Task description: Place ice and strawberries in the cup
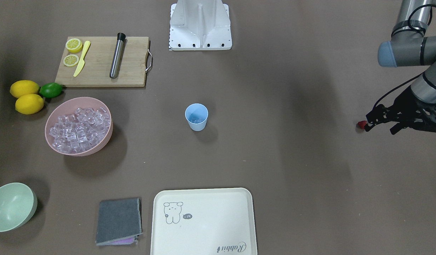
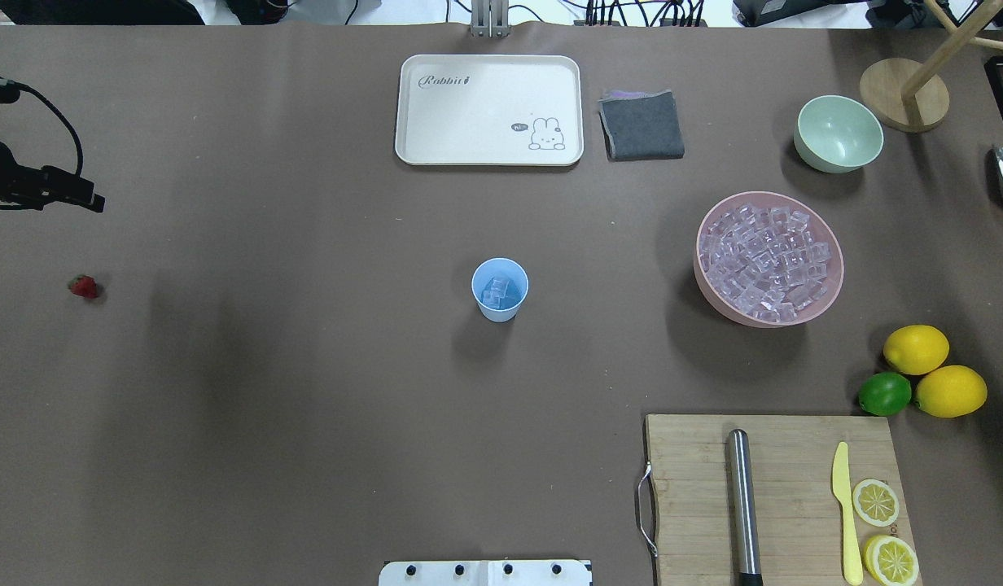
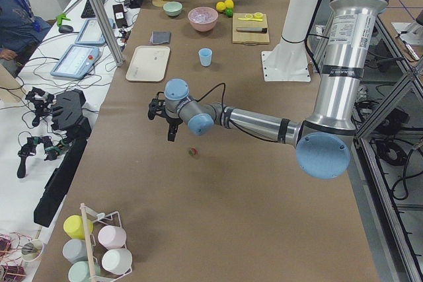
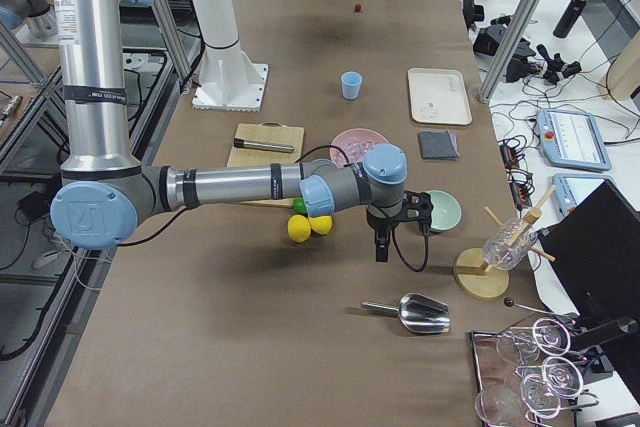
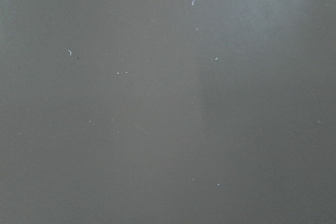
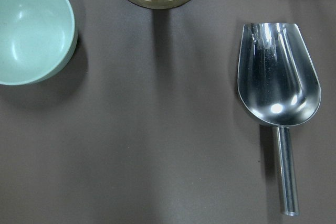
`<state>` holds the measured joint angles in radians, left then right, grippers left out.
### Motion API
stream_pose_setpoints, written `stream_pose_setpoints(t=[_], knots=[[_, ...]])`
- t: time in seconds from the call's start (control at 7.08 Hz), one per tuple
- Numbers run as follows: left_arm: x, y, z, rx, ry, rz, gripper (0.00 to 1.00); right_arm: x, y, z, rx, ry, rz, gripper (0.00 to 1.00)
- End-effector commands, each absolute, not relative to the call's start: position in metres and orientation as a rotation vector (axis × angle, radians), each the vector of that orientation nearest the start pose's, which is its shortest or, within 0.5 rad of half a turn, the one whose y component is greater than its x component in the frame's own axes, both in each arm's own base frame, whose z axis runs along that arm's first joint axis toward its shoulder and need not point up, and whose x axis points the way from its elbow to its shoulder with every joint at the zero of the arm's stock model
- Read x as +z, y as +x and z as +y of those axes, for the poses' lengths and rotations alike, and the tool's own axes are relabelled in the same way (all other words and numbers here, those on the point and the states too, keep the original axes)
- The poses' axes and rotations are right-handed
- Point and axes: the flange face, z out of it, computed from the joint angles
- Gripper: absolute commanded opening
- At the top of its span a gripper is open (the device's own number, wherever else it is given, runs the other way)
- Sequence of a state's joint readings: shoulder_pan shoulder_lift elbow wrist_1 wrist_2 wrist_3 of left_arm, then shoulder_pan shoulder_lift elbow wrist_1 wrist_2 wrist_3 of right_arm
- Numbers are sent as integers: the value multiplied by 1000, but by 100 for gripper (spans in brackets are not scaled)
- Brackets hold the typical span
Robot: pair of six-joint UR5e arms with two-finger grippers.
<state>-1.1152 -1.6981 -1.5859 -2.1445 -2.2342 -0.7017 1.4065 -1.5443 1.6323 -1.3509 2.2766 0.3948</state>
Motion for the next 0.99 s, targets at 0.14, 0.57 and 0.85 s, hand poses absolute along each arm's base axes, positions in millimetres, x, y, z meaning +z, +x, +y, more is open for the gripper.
stream_pose_setpoints(t=[0.14,0.57,0.85], knots=[[544,217,-536,40,197,866,98,589,-20,-528,100,102,-737,100],[568,253,-524,77,216,780,98,585,-21,-532,97,113,-729,100],[581,249,-515,77,197,768,98,585,-21,-530,97,115,-728,100]])
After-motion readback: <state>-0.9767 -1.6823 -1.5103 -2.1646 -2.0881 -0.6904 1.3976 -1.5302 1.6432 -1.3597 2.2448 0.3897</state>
